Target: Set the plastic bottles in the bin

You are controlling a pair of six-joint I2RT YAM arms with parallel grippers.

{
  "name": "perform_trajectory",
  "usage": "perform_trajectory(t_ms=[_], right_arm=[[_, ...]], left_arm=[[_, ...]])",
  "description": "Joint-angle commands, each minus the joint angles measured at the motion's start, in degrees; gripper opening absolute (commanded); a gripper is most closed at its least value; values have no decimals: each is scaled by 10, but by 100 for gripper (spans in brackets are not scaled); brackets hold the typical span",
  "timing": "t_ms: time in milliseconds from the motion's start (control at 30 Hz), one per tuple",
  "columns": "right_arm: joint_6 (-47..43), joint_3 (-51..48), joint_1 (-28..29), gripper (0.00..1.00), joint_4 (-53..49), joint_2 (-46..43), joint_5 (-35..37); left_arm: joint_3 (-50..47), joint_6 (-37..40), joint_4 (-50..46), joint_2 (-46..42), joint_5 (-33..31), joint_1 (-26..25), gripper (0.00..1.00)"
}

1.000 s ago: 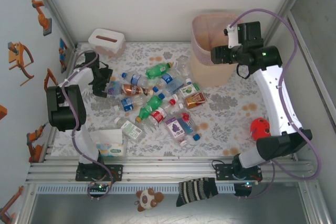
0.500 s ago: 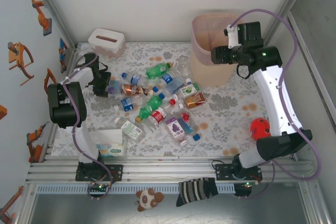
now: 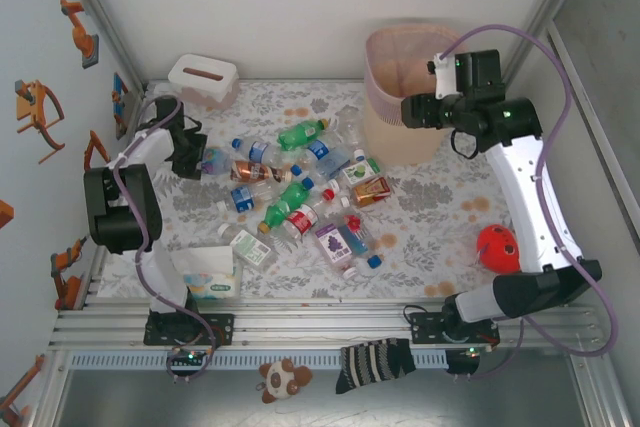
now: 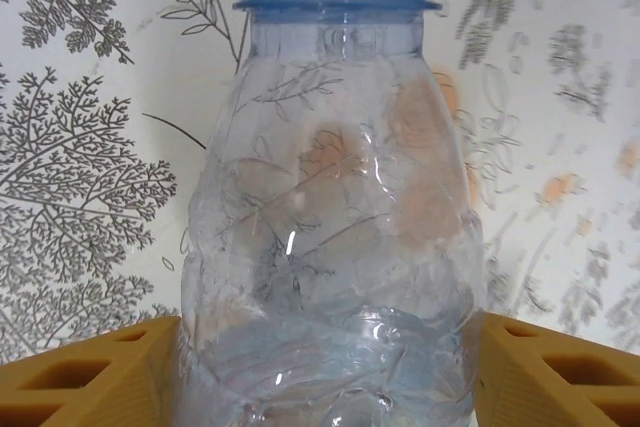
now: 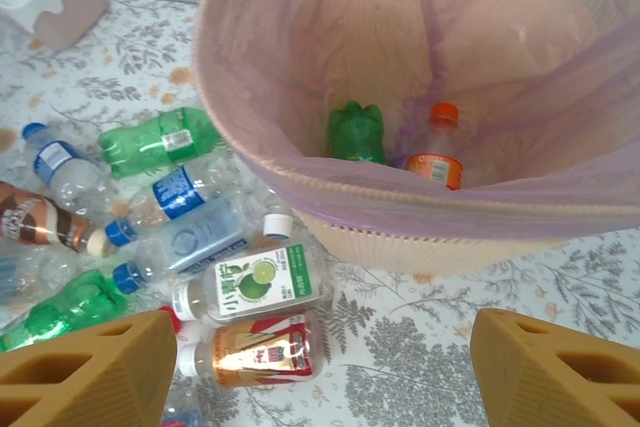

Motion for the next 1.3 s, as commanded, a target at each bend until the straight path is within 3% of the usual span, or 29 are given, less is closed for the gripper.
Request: perform_trajectory(t_ms=[0,133,367,633,1033,1267], right_arm=[[15,-17,8,76,36,-24,-37],[22,-52,16,75,81,-44,-78],[31,-121,39,75,166,-75,-164],[28,-157,92,75,220,-70,-205],[38,-189,184,75,320,-36,-206],[38,-180,226,75,365,-10,-232]], left_arm=[[-14,36,-1,-52,-20,5,69],[-29,94,38,-103,-7,5,67],[-74,258,139,-189,88,-4,65],[-99,308,274,-223,276,-33,65],[-100,450,302,-313,274,-170,64],[-92,489,282,-335,253,-235,64]])
